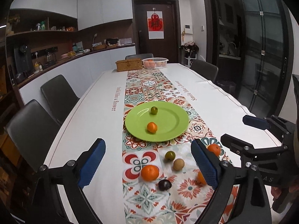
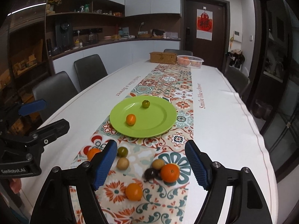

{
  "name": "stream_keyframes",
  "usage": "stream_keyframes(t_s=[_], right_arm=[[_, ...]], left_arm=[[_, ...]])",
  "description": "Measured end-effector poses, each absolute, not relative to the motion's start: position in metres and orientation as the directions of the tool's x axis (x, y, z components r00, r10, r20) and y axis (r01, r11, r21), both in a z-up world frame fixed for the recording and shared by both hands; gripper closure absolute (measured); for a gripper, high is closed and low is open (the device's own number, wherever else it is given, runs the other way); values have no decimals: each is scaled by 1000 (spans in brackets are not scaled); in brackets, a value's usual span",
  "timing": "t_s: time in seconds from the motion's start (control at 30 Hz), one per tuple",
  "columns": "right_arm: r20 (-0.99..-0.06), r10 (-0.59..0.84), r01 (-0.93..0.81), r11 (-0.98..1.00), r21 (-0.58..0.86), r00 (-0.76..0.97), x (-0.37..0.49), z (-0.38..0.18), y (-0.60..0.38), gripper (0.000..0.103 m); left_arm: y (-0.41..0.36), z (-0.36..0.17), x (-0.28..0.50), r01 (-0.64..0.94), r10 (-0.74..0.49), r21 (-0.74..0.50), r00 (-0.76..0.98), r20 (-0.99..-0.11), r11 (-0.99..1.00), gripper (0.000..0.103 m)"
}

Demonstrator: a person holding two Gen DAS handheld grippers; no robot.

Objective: Organize fruits
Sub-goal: 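Move both grippers back toward the remaining fruits on the runner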

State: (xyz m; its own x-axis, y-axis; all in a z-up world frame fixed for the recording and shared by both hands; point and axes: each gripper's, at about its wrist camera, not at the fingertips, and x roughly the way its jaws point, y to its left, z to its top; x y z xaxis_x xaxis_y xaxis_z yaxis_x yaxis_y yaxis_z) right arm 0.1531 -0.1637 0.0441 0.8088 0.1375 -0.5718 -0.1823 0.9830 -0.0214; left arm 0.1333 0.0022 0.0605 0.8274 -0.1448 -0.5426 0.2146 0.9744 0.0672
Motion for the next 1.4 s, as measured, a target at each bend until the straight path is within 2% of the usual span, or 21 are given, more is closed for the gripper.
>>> stream_keyframes(t_s=[0.13,0.3,0.57,0.7,1.0,1.23,1.4], right_arm=[[-554,139,-189,981,-34,821,136,39,-159,28],[-563,134,-194,980,-48,816,122,26,-158,28],[-637,161,-210,978,-2,754,122,-7,-159,28],[-665,153,-210,978,-5,731,125,-21,-157,28],[-720,164,-233,972,3,674,138,-49,-151,30],[-743,165,-246,969,0,648,152,-60,-145,39],[-757,160,-248,969,-2,634,159,-66,-145,45]], left_arm=[[5,53,117,203,-130,83,842,-523,976,9],[6,35,110,220,-142,80,827,-544,972,9],[3,8,106,270,-183,78,812,-555,960,9],[3,-9,110,292,-196,71,784,-588,954,10],[1,-42,129,336,-230,30,702,-674,941,28],[-6,-56,146,362,-261,-10,651,-713,932,43],[-11,-62,156,368,-264,-20,628,-732,930,50]])
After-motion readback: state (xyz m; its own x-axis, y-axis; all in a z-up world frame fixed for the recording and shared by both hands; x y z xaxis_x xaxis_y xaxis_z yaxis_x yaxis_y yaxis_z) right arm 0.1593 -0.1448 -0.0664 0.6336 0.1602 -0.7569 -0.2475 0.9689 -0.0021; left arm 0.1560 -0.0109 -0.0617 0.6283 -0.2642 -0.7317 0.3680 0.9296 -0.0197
